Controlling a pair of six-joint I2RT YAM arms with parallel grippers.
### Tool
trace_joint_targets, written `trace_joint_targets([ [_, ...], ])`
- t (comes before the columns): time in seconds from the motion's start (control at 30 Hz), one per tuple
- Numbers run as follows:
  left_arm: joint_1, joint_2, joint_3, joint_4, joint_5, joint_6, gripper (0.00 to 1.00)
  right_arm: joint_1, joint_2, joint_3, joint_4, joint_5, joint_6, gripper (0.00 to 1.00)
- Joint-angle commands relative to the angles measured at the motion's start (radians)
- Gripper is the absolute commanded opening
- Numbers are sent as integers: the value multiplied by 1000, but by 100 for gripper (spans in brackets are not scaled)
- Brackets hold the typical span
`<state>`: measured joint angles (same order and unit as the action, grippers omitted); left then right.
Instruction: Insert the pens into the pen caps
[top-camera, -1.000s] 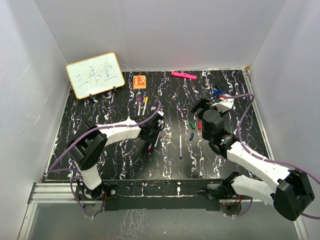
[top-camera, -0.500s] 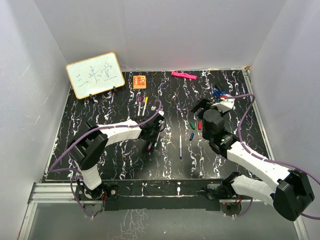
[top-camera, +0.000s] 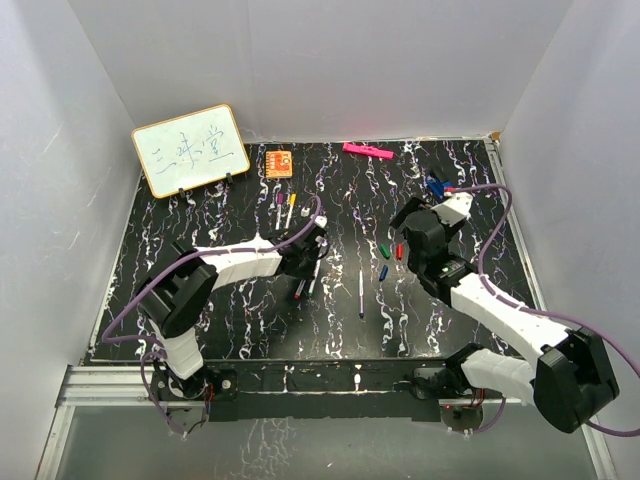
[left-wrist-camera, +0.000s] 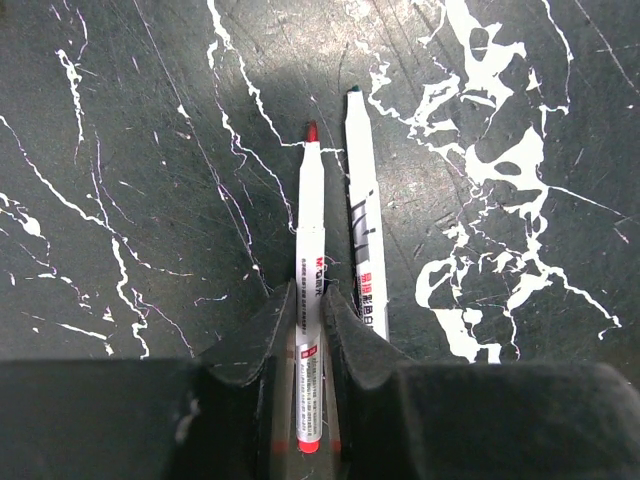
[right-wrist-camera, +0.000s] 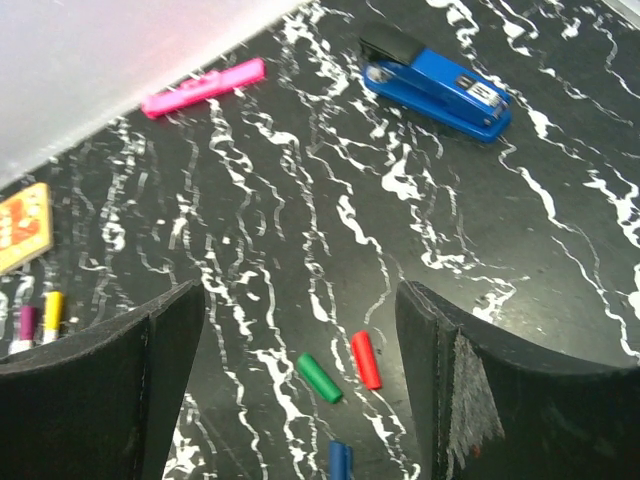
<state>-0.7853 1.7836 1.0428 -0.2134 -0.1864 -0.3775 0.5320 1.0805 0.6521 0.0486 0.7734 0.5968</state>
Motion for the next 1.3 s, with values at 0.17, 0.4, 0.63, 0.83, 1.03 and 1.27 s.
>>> trace_joint_targets([
  [0.17, 12, 57, -78, -163, 0, 4, 15, -47, 31, 61, -96, -40, 54, 73],
  [0.4, 12, 21, -99, -220, 2, -10, 24, -50, 30, 53, -95, -46, 58, 74],
  [0.63, 11, 22, -86, -245, 13, -15, 25, -50, 36, 60, -89, -54, 62, 74],
  [0.83, 11, 30, -93, -255, 17, -8, 20, -50, 36, 57, -89, -48, 65, 73],
  [1.03, 11, 76, -72, -217, 63, -5, 0, -49, 67, 62, -93, -48, 70, 73],
  [1.27, 13, 94, -41, -238, 70, 25, 0, -50, 135, 86, -161, -12, 70, 73],
])
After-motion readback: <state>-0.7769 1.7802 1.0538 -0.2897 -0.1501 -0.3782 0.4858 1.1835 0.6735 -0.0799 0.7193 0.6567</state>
